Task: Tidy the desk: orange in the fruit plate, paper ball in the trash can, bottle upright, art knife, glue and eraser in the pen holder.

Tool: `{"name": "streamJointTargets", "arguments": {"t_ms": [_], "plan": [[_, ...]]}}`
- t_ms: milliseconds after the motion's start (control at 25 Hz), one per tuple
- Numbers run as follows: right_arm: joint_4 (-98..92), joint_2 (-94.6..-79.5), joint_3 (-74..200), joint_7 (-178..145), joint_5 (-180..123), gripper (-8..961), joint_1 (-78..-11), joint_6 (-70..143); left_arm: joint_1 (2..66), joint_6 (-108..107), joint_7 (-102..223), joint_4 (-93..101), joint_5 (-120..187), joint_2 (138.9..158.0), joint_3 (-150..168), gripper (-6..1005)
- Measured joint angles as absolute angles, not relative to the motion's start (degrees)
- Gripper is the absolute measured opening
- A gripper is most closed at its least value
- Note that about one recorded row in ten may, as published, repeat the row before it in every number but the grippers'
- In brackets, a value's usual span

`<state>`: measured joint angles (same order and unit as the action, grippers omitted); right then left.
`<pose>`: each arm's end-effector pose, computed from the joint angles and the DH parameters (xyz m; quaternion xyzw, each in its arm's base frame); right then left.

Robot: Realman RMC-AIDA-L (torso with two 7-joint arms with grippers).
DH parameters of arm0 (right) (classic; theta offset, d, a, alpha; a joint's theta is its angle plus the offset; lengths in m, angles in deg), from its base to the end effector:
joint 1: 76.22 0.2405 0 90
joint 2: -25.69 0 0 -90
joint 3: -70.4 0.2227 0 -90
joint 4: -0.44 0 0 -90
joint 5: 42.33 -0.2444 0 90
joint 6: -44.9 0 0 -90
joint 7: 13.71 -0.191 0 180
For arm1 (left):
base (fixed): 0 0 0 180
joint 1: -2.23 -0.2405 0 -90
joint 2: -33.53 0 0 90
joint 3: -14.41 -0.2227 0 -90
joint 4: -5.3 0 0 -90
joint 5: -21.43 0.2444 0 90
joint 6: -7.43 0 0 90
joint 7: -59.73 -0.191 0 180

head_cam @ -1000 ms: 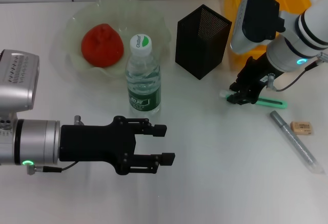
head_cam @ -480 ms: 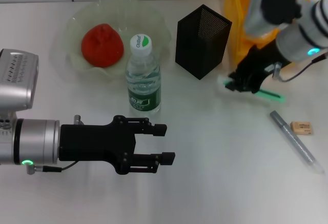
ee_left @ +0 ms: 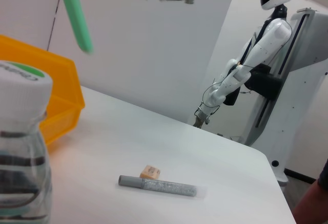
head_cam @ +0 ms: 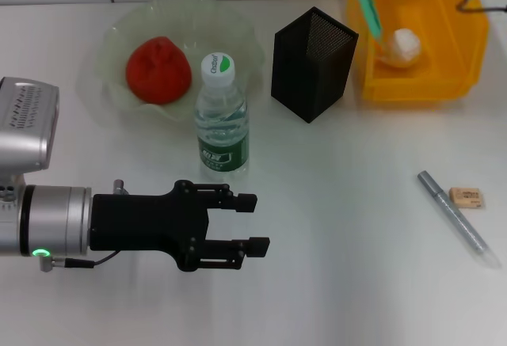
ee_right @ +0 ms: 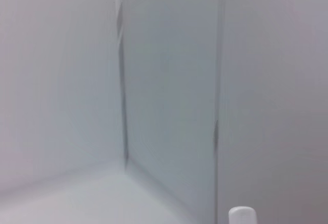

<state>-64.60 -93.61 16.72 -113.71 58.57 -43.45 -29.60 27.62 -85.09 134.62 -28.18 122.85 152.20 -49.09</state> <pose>0.1113 0.4415 0.0588 -0.9146 0.1460 0.2831 0.2492 -0.2220 0.2955 -0.0790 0.9524 0.1782 0.2471 0.0088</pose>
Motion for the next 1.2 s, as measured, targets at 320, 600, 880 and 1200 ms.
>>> {"name": "streamJointTargets", "arguments": {"t_ms": [320, 600, 880, 1200], "plan": [[-28.8, -93.57, 16.4, -80.8, 26.5, 173, -37.2, -22.1, 27.5, -85.1, 134.6, -28.2, 122.9, 152.1, -49.3, 659], [-12.8, -94.09, 15.9, -65.1, 15.6, 181, -30.8, -17.4, 27.5, -85.1, 134.6, -28.2, 122.9, 152.09, -49.0, 659], [-8.8, -94.2, 15.9, -63.3, 14.4, 189, -27.5, -12.6, 27.4, -84.7, 134.6, -28.2, 122.9, 152.03, -48.9, 658], [-8.1, -94.29, 16.0, -63.7, 14.4, 336, -27.4, -13.0, 27.0, -84.7, 134.4, -28.2, 122.8, 152.01, -48.9, 658]]}}
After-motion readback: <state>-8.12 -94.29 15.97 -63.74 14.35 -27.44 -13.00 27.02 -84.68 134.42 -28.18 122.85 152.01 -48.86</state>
